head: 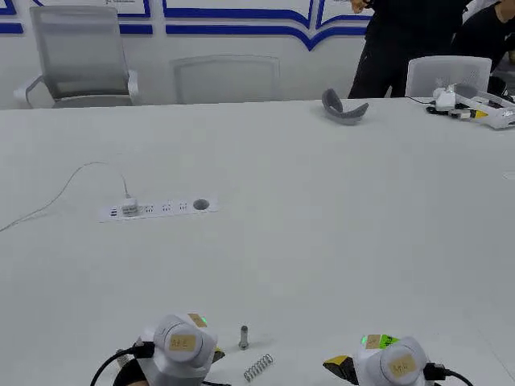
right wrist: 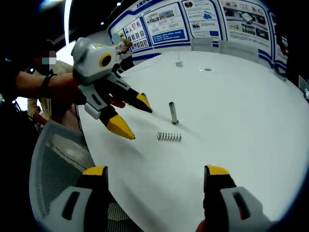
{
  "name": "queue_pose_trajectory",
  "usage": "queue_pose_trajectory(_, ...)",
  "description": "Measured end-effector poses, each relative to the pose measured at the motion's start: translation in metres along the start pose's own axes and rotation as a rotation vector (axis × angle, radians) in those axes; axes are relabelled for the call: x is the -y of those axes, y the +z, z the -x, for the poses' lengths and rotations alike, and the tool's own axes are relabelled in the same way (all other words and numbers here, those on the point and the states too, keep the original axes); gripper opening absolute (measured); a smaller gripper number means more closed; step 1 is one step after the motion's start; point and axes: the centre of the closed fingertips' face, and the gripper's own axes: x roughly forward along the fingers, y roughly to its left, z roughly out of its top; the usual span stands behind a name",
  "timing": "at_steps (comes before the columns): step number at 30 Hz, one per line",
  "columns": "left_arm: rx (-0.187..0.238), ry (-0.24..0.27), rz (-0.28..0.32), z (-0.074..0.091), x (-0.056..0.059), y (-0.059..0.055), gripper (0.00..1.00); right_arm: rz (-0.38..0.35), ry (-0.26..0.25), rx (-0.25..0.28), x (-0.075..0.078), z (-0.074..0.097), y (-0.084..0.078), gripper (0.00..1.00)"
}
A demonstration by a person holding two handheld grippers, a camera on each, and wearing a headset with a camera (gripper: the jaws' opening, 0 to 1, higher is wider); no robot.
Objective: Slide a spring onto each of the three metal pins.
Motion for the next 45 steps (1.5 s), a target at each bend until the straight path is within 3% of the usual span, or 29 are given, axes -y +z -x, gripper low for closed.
queue_pose_trajectory(9, -0.014, 0.021, 0.042, -0.027, -0.005, -0.003, 0.37, -0.009, 0.004, -0.003, 0.000, 0.001, -0.004, 0.82)
queue_pose_trajectory(18, -0.034, 0.034, 0.046, -0.042, -0.006, -0.007, 0.29, -0.015, 0.005, -0.003, 0.001, 0.003, -0.006, 0.82)
queue_pose_trajectory(35, -0.038, 0.082, -0.006, -0.047, -0.011, -0.014, 0.12, -0.017, 0.008, -0.001, 0.003, 0.002, -0.006, 0.82)
queue_pose_trajectory(45, -0.028, 0.086, -0.011, -0.043, -0.010, -0.012, 0.11, -0.013, 0.008, -0.003, 0.003, 0.004, -0.004, 0.81)
